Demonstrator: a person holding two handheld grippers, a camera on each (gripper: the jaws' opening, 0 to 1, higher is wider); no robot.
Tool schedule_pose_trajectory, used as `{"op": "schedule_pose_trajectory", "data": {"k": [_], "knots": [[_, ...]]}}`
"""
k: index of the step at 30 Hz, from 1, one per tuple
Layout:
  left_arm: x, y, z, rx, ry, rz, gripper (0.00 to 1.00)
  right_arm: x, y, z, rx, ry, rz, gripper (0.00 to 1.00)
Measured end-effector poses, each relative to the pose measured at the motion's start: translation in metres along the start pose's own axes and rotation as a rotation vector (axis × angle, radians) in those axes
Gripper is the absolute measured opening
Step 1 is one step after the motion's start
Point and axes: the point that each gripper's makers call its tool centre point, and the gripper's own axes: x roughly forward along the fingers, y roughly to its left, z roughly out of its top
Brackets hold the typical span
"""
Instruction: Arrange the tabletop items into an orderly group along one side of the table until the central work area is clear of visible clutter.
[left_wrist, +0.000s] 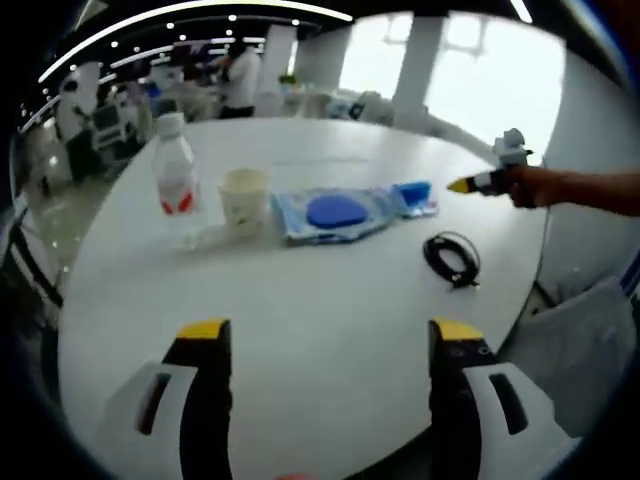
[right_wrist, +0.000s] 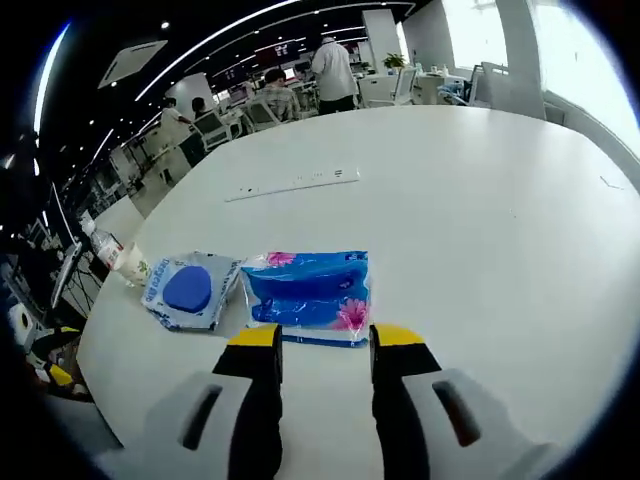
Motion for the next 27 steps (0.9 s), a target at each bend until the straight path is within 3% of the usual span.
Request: {"op": "schedule_pose_trajectory", "data": {"k": [13,21,27], "knots": [[-0.016,0.001,-0.005,-0.02,0.005,0.024,0.77,0.02,-0.02,0.029,-0.029,0.001,-0.017,0.33],[-0.02,0.006,-0.007,-0.03,0.013,0.043,0.77,0.05,-0.047,0.039,-0.082,0.057,-0.018,0.32],[-0.023,0.008,-0.01,-0.04,0.022,0.051,0.75,0.067,-0.057,0.035,-0.154,0.127,-0.022,0.3]]}}
